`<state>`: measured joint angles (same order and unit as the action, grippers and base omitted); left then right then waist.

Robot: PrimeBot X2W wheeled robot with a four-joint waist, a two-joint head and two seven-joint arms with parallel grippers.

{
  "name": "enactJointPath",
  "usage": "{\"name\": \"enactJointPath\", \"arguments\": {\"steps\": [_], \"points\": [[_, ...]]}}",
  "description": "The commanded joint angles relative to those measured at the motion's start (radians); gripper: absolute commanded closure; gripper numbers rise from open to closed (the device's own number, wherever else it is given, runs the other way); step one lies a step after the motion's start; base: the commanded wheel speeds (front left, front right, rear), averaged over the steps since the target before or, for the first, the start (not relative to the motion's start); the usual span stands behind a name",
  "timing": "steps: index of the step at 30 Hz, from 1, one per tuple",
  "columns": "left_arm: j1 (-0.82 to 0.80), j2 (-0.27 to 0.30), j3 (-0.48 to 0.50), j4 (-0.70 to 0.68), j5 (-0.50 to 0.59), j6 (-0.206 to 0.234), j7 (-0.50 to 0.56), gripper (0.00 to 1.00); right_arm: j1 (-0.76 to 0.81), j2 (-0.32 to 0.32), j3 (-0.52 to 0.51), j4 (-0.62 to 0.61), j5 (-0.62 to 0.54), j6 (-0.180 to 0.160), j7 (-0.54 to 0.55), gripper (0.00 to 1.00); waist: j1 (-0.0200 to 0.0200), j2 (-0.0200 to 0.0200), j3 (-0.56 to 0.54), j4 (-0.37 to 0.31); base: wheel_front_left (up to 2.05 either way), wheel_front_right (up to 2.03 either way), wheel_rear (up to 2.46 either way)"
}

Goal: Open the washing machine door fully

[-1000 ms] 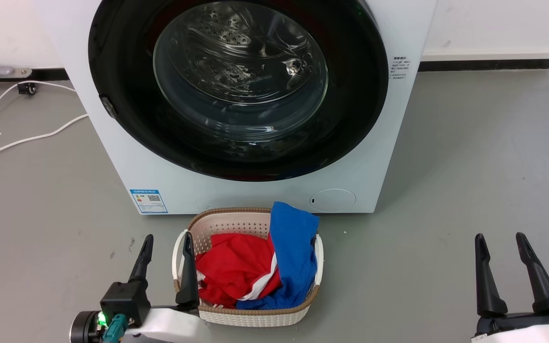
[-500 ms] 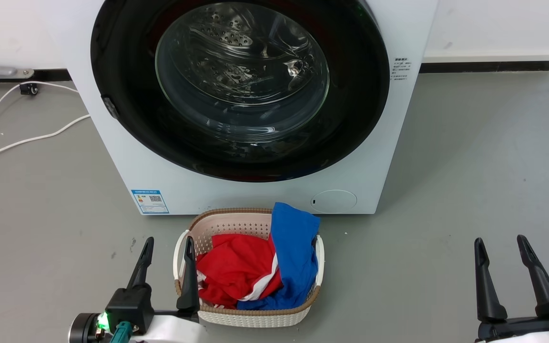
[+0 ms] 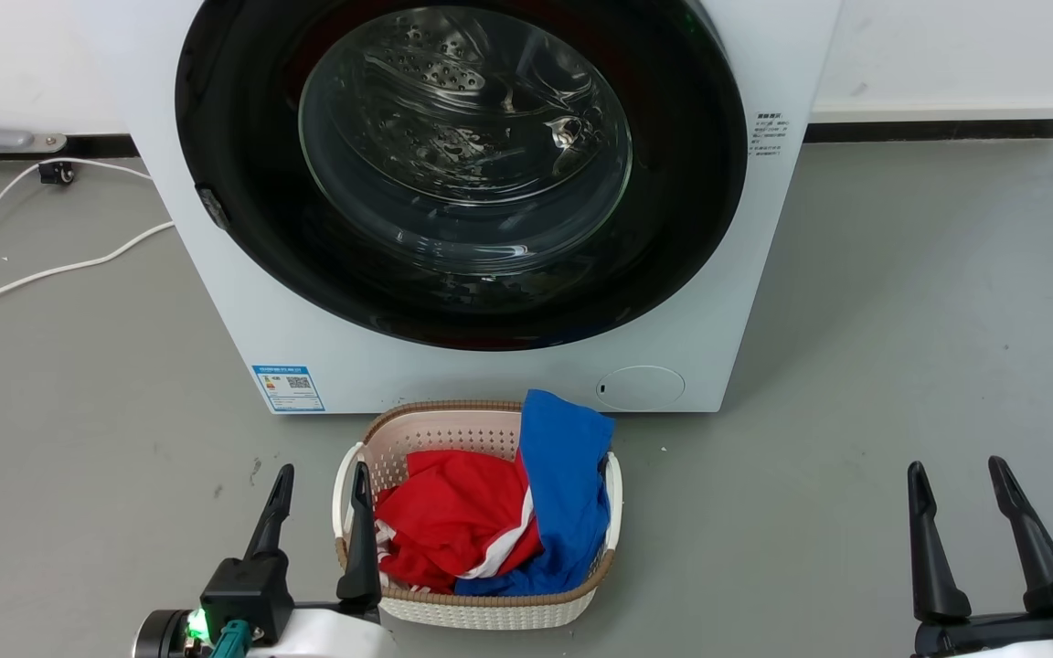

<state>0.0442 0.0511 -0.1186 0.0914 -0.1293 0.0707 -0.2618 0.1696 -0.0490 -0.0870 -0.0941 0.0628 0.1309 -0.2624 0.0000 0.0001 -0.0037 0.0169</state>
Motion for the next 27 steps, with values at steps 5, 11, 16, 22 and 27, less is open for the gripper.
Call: {"name": "enactJointPath", "arguments": {"steps": [5, 11, 16, 22, 27], "points": [[0.004, -0.001, 0.0, 0.005, -0.006, 0.009, -0.004, 0.0, 0.012, -0.002, 0.004, 0.009, 0.005, 0.0, -0.004, 0.0, 0.0, -0.0001, -0.002, 0.0, 0.0, 0.0, 0.0], [0.006, -0.001, 0.0, 0.006, -0.004, 0.013, -0.004, 0.0, 0.011, -0.002, 0.01, 0.012, 0.006, 0.0, -0.004, 0.0, 0.0, -0.0001, -0.004, -0.001, 0.0, 0.0, 0.0], [0.008, -0.001, 0.002, 0.007, -0.002, 0.014, -0.004, 0.0, -0.013, -0.002, -0.053, 0.017, 0.259, 0.0, -0.004, 0.0, 0.0, -0.0001, -0.005, -0.002, 0.0, 0.0, 0.0], [0.008, -0.001, 0.001, 0.01, -0.003, 0.01, -0.004, 0.0, -0.026, -0.002, -0.047, 0.014, 0.533, 0.0, -0.004, 0.0, 0.0, -0.0001, -0.006, -0.001, 0.0, 0.0, 0.0], [0.009, -0.001, 0.0, 0.011, -0.006, 0.011, -0.004, 0.0, -0.018, -0.002, -0.012, 0.024, 0.787, 0.0, -0.004, 0.0, 0.0, -0.0001, -0.007, 0.001, 0.0, 0.0, 0.0]]}}
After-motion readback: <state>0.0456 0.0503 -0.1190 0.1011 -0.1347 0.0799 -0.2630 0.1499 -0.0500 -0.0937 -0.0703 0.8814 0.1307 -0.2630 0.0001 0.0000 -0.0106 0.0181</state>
